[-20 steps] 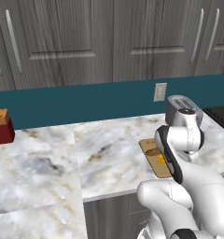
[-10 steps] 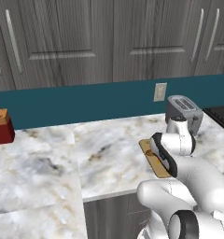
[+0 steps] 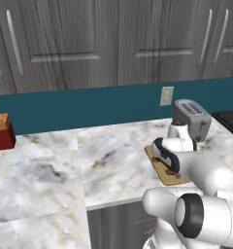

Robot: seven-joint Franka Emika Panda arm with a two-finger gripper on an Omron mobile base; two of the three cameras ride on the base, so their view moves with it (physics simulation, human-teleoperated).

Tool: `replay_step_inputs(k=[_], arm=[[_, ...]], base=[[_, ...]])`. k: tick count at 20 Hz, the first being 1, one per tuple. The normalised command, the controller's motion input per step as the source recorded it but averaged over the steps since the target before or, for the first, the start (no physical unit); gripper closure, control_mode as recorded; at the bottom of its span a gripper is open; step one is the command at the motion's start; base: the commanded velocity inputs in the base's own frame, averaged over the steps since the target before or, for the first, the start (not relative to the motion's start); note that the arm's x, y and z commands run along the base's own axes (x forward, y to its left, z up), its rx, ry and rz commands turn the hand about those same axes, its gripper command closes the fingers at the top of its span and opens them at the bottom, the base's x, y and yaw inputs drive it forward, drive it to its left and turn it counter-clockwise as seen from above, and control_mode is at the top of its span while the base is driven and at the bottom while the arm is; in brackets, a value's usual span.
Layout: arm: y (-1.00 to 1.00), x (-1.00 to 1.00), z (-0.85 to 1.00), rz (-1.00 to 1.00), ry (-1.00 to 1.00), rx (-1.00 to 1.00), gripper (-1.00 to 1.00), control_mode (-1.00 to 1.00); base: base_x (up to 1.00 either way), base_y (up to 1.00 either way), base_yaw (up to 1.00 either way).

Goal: Retrieve the sausage and cheese from the fridge and place them on the cutting board on the counter.

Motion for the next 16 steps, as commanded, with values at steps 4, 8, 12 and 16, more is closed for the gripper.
replay_step_inputs(k=[4, 8, 12, 16], arm=[[-0.19, 0.04, -0.19, -0.02, 0.05, 0.0, 1.0, -1.0], [-0.28, 0.0, -0.16, -0.05, 0.02, 0.0, 1.0, -1.0], [-0.25, 0.0, -0.18, -0.04, 0.03, 0.0, 1.0, -1.0], [-0.03, 0.02, -0.18, -0.01, 0.02, 0.0, -1.0, -1.0]], base=[[0.0, 0.0, 0.0], [0.0, 0.0, 0.0], [0.0, 0.0, 0.0], [0.0, 0.0, 0.0]])
